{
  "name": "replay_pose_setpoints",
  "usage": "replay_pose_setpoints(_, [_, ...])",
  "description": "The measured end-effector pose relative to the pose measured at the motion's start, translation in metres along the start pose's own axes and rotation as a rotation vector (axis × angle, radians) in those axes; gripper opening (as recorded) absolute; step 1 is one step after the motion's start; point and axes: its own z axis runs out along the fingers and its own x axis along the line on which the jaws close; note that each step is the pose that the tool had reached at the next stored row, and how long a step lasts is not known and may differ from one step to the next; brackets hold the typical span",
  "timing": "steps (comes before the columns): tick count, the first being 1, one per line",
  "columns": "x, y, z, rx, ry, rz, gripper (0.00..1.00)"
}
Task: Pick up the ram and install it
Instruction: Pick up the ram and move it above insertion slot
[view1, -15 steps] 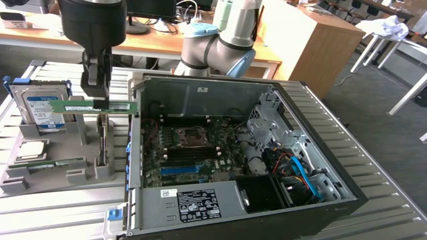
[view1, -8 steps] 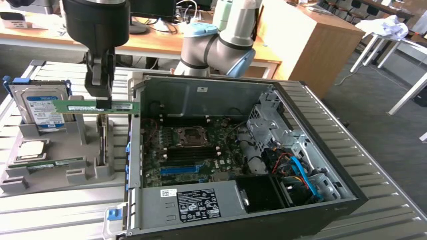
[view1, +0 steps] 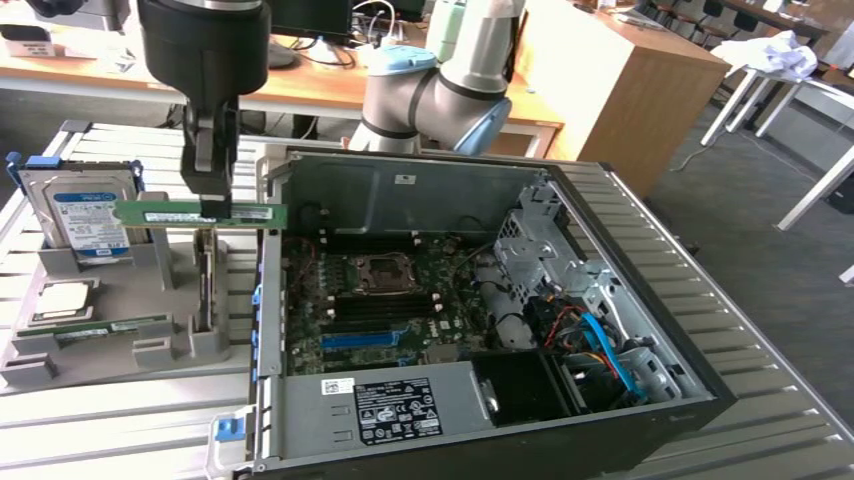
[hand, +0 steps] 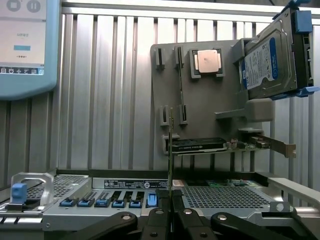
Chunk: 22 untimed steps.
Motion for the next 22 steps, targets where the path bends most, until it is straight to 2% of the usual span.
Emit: replay_pose_setpoints(22, [0.0,-0.0168,-0.0007,0.0,-0.0001,0.0,0.13])
